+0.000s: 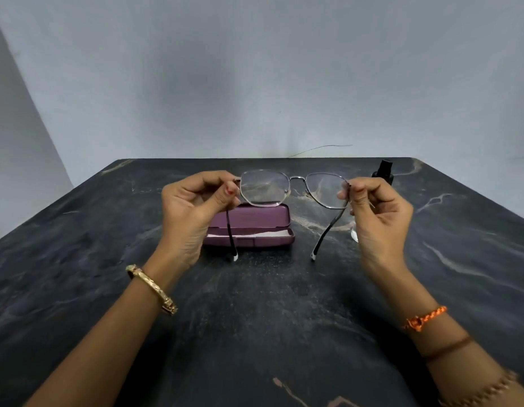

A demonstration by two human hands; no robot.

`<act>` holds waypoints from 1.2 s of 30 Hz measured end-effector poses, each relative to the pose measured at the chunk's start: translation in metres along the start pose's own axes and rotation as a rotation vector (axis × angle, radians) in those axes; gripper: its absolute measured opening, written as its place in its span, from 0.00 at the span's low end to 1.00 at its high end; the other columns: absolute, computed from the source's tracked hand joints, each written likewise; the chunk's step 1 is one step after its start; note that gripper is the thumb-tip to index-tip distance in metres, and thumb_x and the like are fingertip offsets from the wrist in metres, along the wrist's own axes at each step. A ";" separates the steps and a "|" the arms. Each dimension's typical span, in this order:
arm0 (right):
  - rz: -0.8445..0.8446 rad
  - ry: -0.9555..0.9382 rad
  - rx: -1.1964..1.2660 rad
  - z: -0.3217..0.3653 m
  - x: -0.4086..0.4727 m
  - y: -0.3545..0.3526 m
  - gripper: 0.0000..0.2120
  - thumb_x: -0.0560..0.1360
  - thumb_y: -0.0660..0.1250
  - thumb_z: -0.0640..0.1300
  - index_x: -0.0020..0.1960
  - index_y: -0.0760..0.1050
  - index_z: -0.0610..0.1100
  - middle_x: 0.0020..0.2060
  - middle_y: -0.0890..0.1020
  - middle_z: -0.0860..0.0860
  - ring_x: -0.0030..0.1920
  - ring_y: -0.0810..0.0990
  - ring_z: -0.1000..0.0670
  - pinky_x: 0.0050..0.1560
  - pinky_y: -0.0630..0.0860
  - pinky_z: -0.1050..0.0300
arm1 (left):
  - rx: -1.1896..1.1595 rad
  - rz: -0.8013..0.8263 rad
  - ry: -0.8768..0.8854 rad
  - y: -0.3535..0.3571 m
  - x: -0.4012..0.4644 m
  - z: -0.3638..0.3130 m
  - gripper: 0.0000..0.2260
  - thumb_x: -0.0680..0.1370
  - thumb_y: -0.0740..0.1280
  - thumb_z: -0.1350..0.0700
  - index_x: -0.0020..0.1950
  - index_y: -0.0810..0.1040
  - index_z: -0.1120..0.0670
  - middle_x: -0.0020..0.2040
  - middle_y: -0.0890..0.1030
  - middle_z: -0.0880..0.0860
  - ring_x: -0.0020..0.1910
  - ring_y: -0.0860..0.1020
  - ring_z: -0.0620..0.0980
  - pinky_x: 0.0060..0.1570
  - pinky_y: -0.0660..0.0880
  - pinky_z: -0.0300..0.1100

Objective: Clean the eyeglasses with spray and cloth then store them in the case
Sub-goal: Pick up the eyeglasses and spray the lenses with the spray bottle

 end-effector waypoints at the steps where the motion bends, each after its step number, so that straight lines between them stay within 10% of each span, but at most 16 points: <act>1: -0.017 -0.022 -0.010 0.002 0.001 -0.003 0.09 0.67 0.64 0.54 0.39 0.76 0.49 0.28 0.81 0.62 0.32 0.77 0.63 0.33 0.70 0.72 | 0.074 0.005 0.046 0.001 -0.001 -0.004 0.05 0.63 0.73 0.53 0.37 0.84 0.50 0.33 0.83 0.45 0.32 0.81 0.42 0.36 0.78 0.32; 15: -0.167 -0.093 -0.263 0.003 0.005 -0.030 0.07 0.73 0.61 0.59 0.41 0.78 0.64 0.33 0.82 0.60 0.39 0.74 0.41 0.34 0.66 0.57 | 0.376 0.022 0.397 0.037 -0.022 -0.044 0.06 0.67 0.73 0.62 0.40 0.81 0.53 0.37 0.82 0.38 0.37 0.81 0.41 0.39 0.79 0.32; 23: -0.436 -0.178 -0.553 0.011 -0.010 -0.052 0.19 0.73 0.57 0.51 0.60 0.70 0.42 0.55 0.75 0.48 0.54 0.69 0.50 0.55 0.70 0.47 | 0.462 -0.068 0.512 0.038 -0.010 -0.057 0.10 0.68 0.72 0.63 0.48 0.79 0.55 0.39 0.82 0.34 0.39 0.81 0.38 0.41 0.76 0.28; 29: -0.217 -0.129 -0.833 -0.019 0.011 -0.044 0.37 0.68 0.70 0.49 0.72 0.58 0.44 0.66 0.67 0.38 0.64 0.68 0.40 0.62 0.65 0.46 | 0.504 -0.169 0.600 0.042 0.019 -0.062 0.09 0.70 0.71 0.65 0.50 0.79 0.60 0.40 0.81 0.39 0.39 0.80 0.36 0.41 0.77 0.30; 36: -0.040 -0.196 -0.881 -0.038 0.019 -0.035 0.39 0.67 0.70 0.36 0.72 0.57 0.51 0.54 0.78 0.42 0.35 0.79 0.42 0.28 0.75 0.55 | 0.575 -0.212 0.628 0.058 0.050 -0.036 0.06 0.70 0.71 0.63 0.46 0.82 0.60 0.40 0.80 0.47 0.37 0.78 0.33 0.36 0.80 0.39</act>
Point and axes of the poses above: each hand's wrist, its own x-axis towards the middle knuckle, its own y-axis out of the palm, z = x × y, the point moved 10 cm from there along x, towards the middle knuckle
